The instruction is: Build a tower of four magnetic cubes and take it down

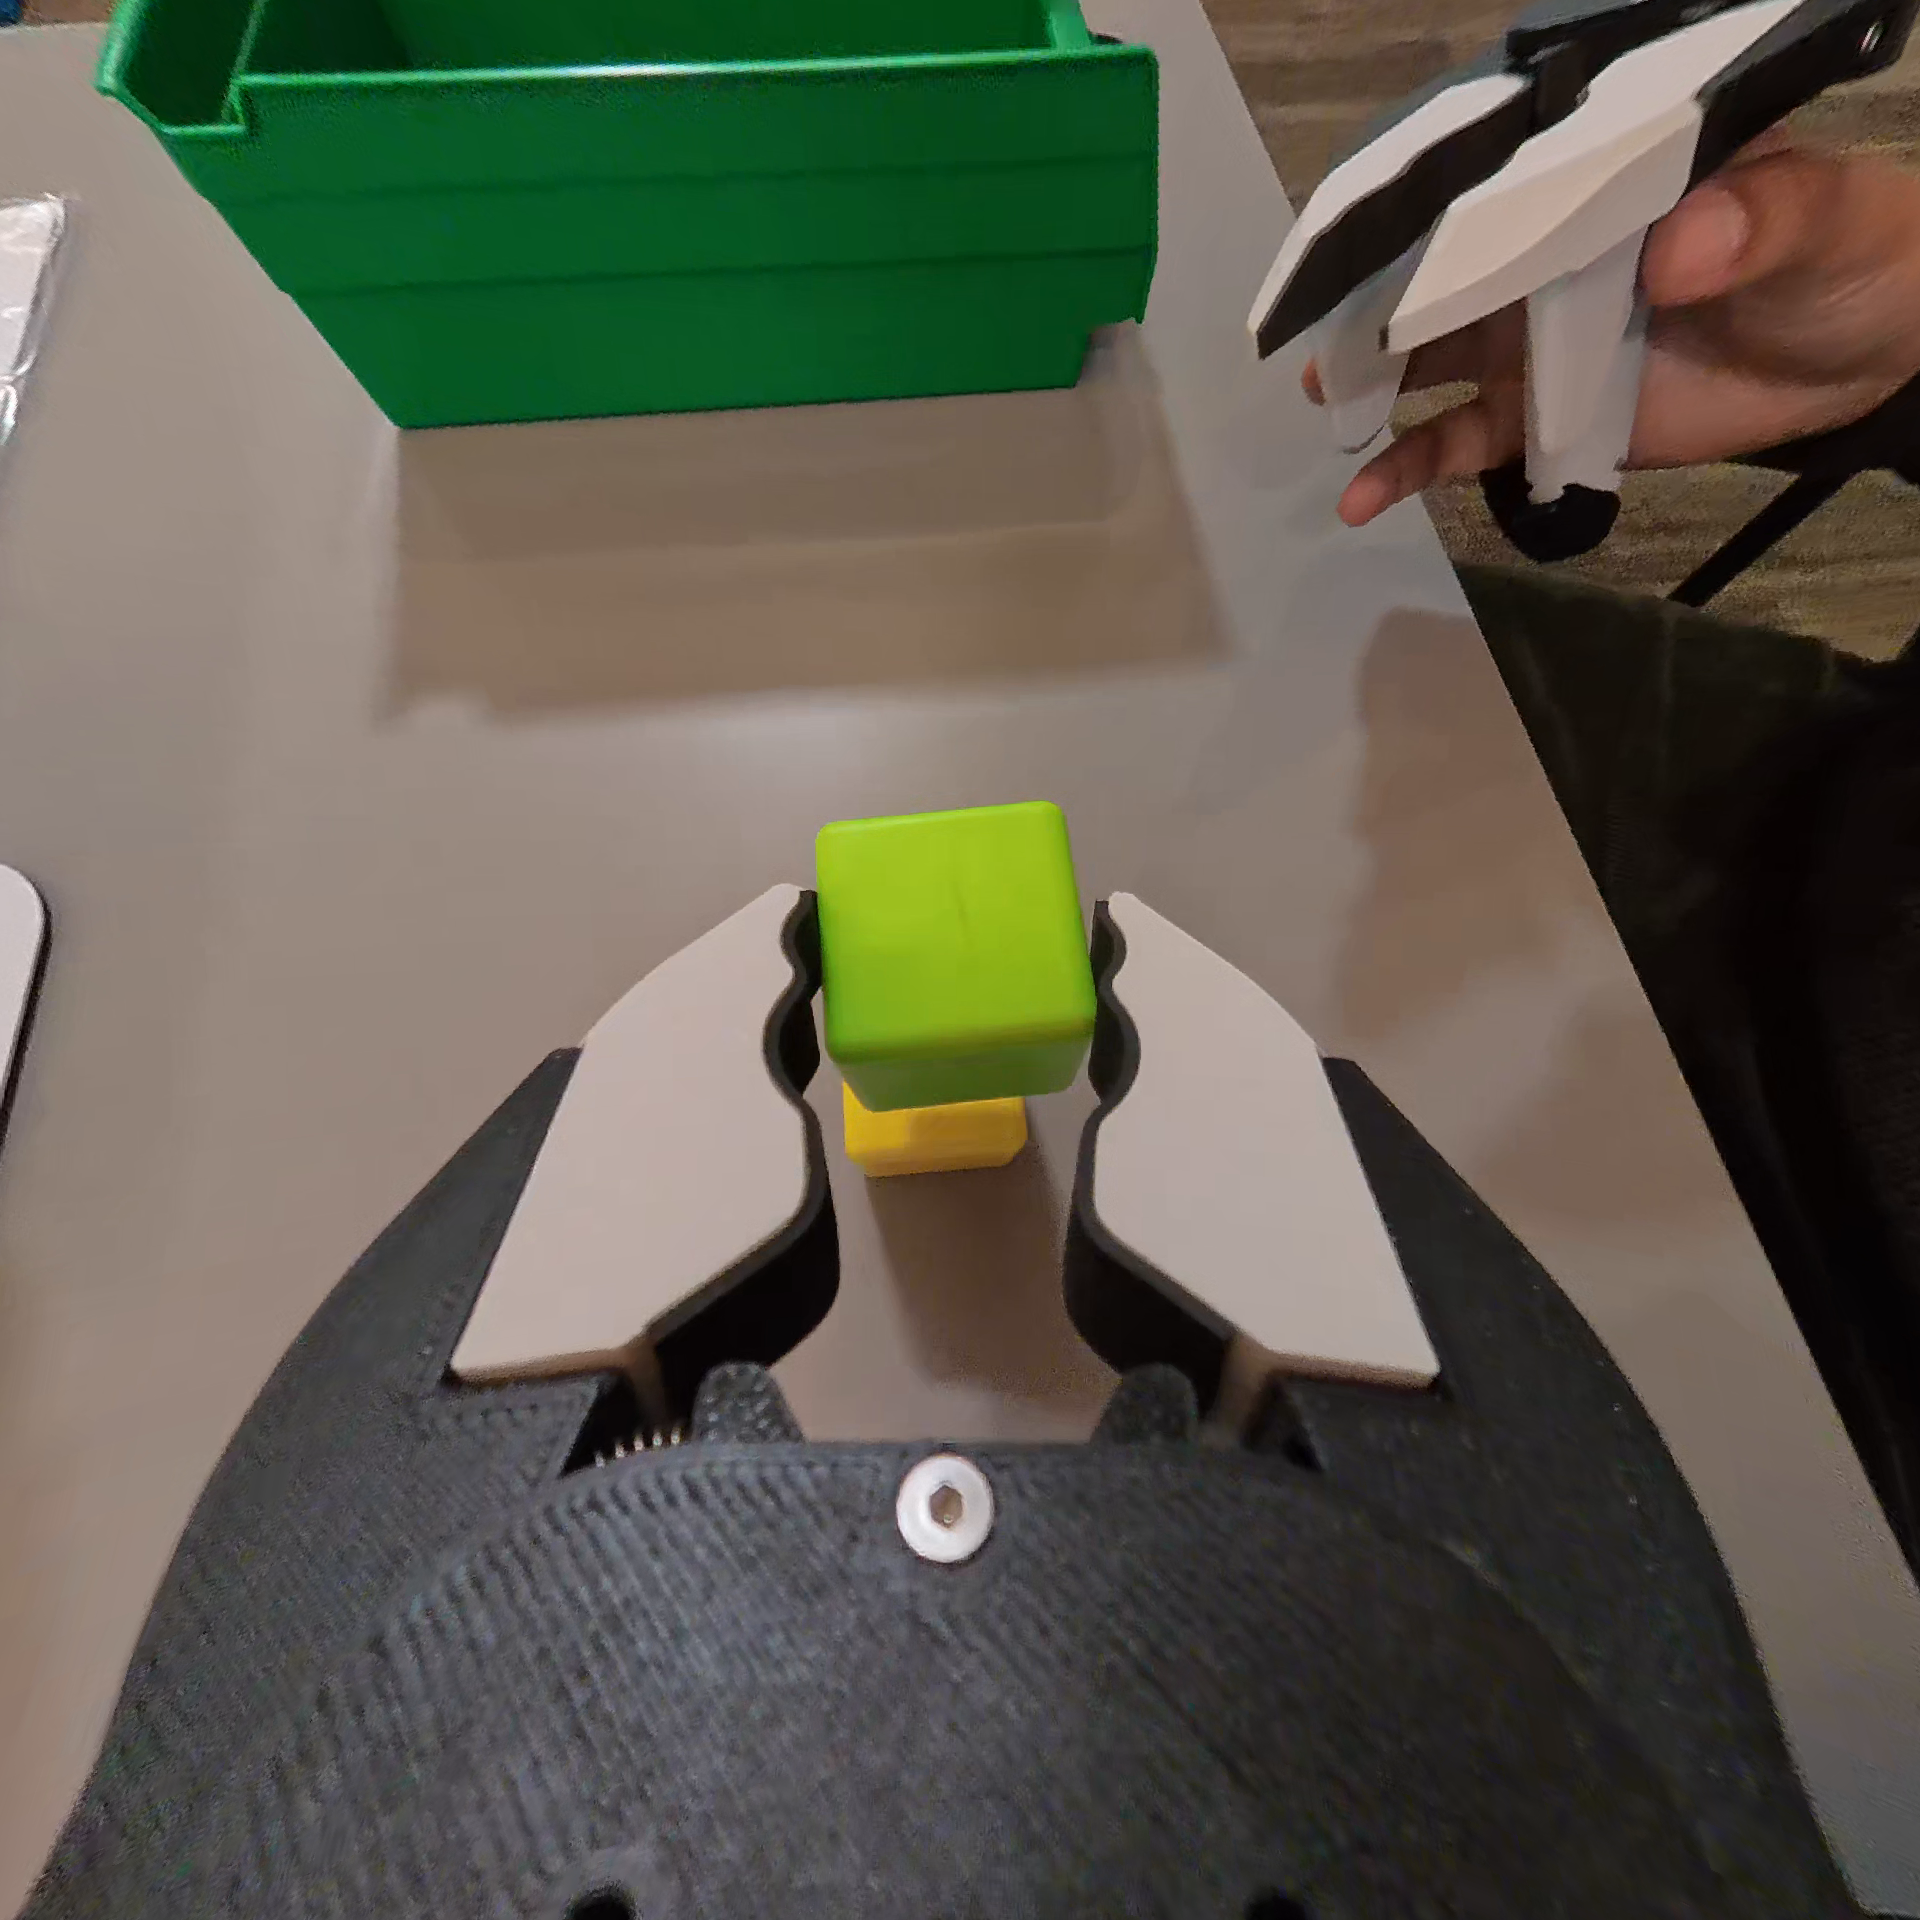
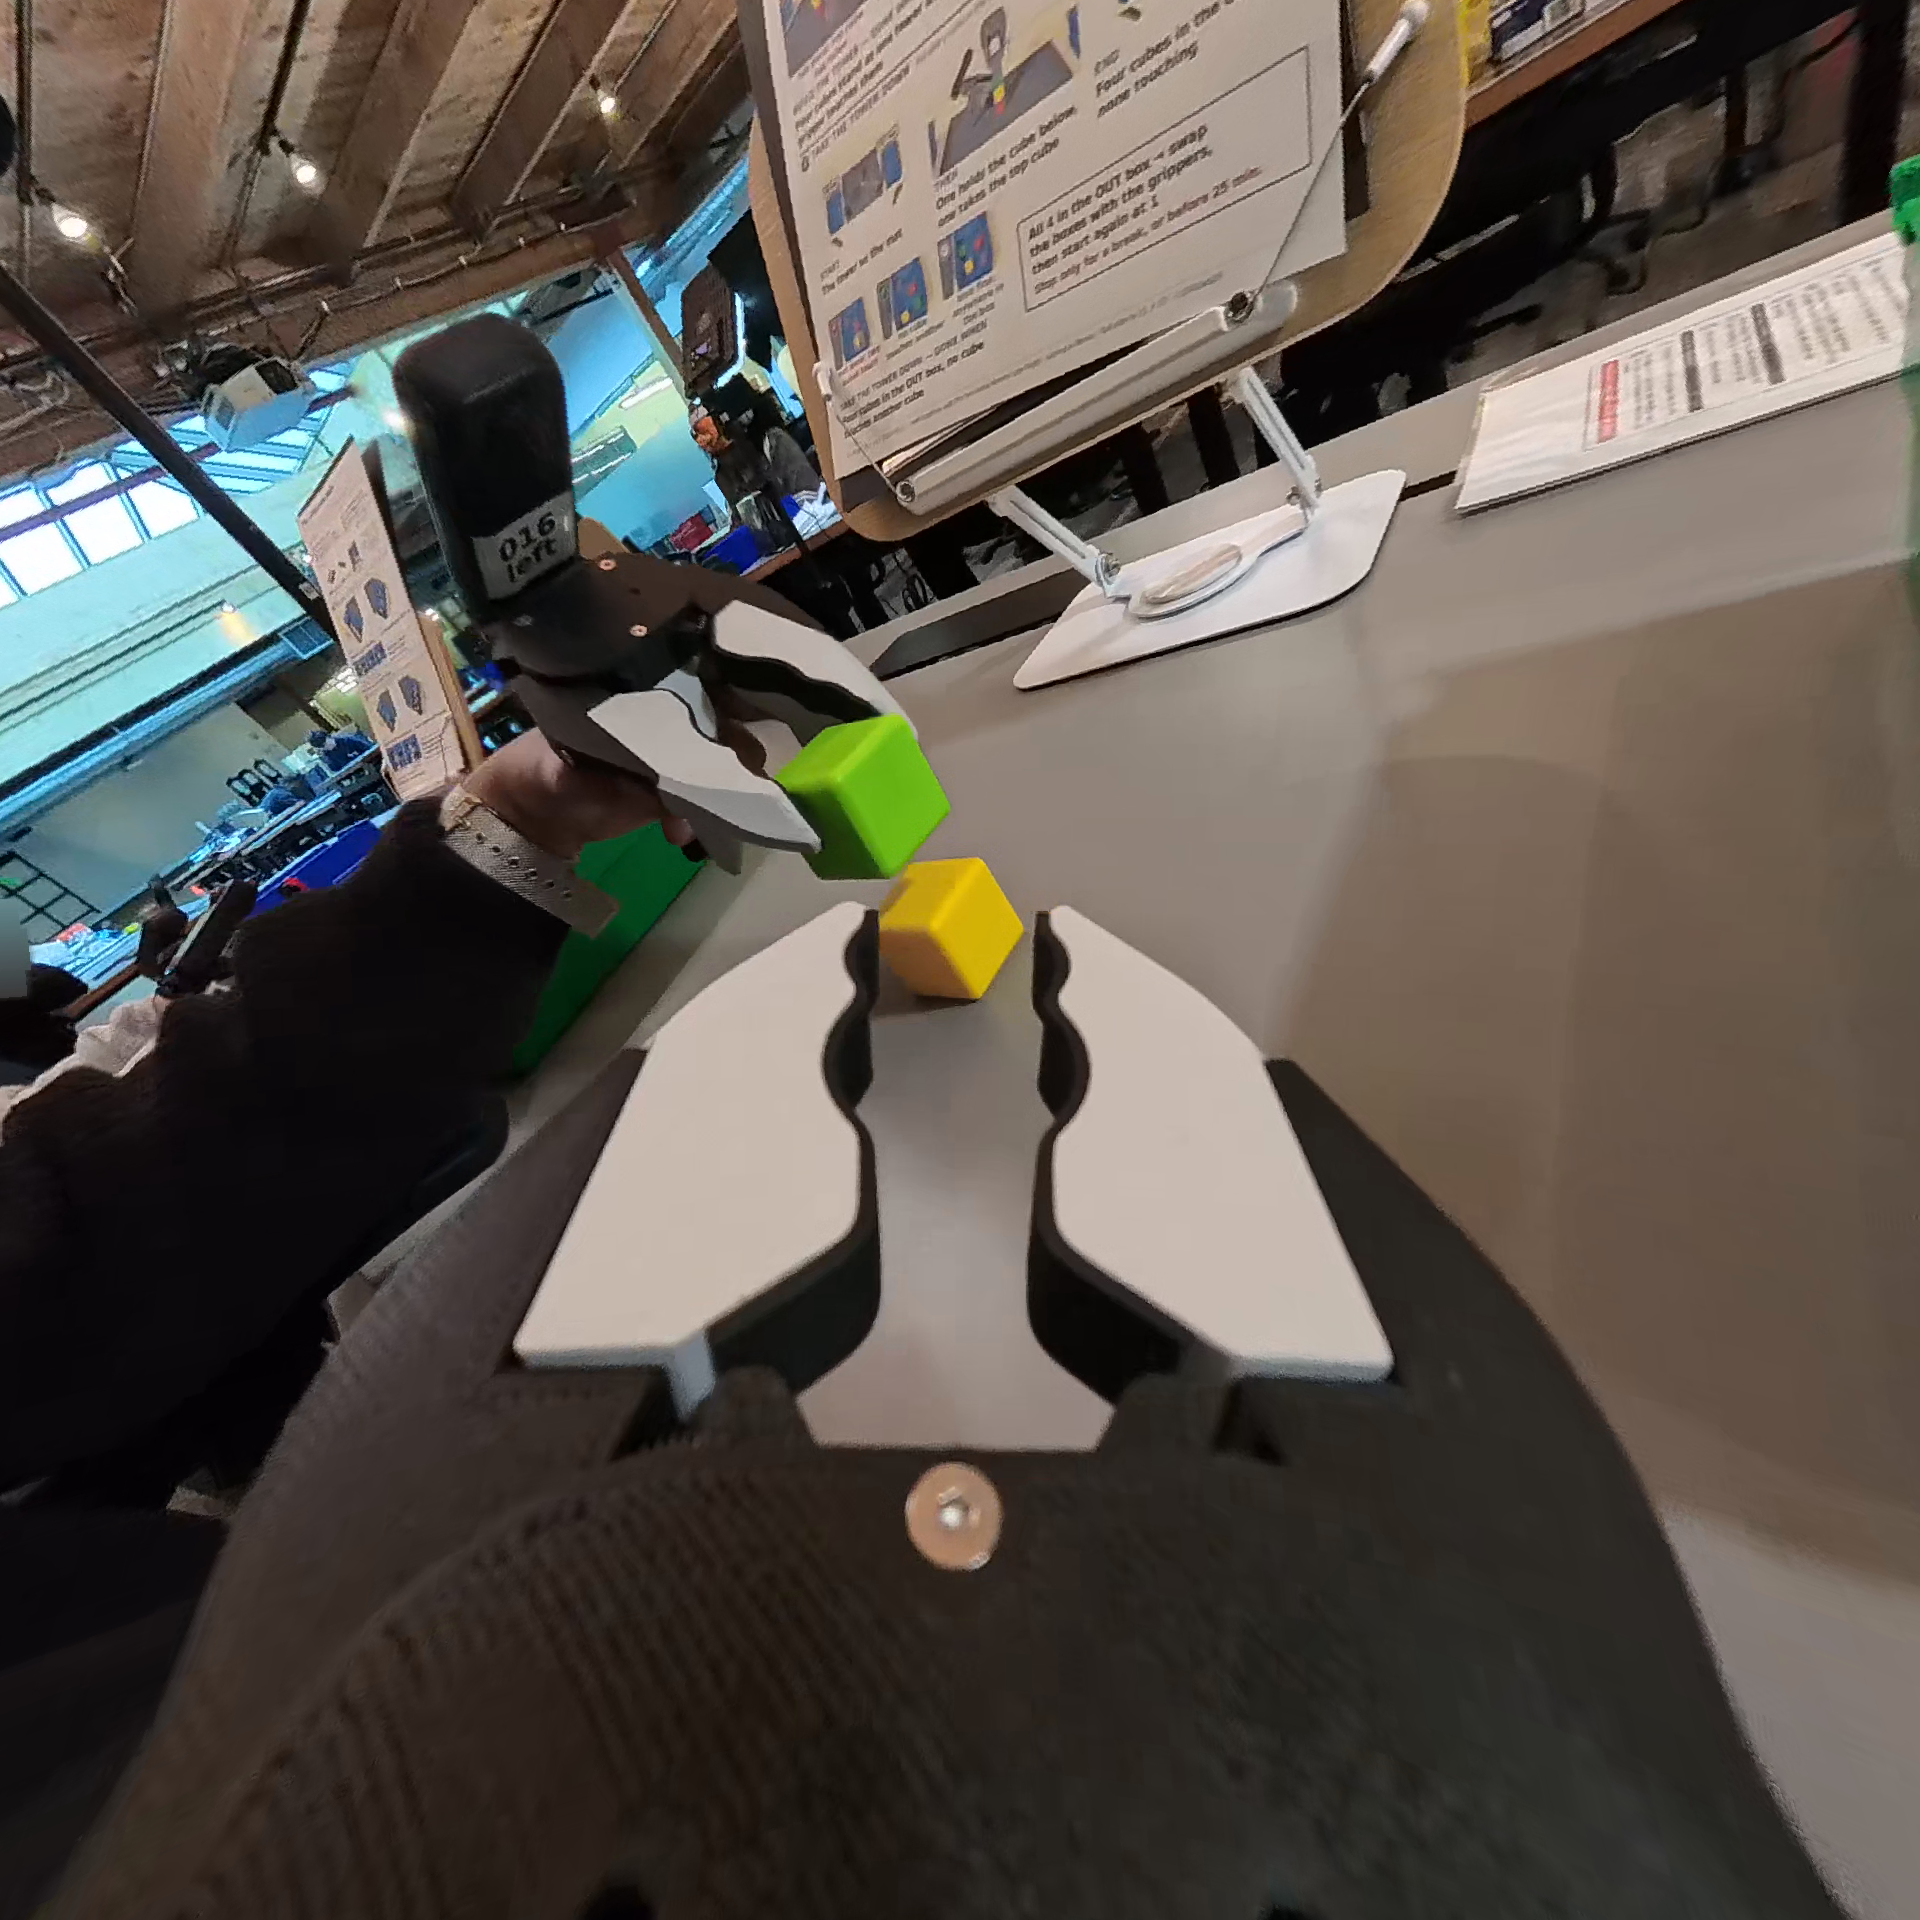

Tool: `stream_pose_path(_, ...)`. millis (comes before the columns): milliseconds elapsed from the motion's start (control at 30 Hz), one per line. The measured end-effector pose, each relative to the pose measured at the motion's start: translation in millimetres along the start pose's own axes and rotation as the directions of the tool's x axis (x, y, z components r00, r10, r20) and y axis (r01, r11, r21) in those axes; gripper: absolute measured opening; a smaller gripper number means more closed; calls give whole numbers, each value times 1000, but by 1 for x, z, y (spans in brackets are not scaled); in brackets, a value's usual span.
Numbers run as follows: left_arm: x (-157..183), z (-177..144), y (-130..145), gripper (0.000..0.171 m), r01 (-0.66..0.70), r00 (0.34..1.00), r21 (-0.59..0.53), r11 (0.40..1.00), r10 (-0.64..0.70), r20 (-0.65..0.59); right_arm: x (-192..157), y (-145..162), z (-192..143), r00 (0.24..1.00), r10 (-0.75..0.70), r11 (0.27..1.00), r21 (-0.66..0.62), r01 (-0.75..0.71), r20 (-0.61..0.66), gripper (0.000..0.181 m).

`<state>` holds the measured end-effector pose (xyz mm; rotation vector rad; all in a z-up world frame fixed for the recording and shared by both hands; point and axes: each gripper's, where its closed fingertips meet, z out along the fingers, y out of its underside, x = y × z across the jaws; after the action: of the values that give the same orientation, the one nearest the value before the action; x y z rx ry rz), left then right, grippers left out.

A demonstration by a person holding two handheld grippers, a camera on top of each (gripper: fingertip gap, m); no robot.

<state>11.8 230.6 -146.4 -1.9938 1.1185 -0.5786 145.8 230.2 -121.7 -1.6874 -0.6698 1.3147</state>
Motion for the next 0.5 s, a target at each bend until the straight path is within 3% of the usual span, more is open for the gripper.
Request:
stream_pose_path(167, -7, 7, 9, 50, -33, 999, -27, 999, 34, 10, 1, 0, -5, 1000, 10, 1000, 8, -10, -8, 29)
stream_pose_path(500, -4, 9, 17, 50, 16, 999, 20, 1000, -15, -28, -2, 2, 0, 999, 46, 999, 3, -46, 24, 29)
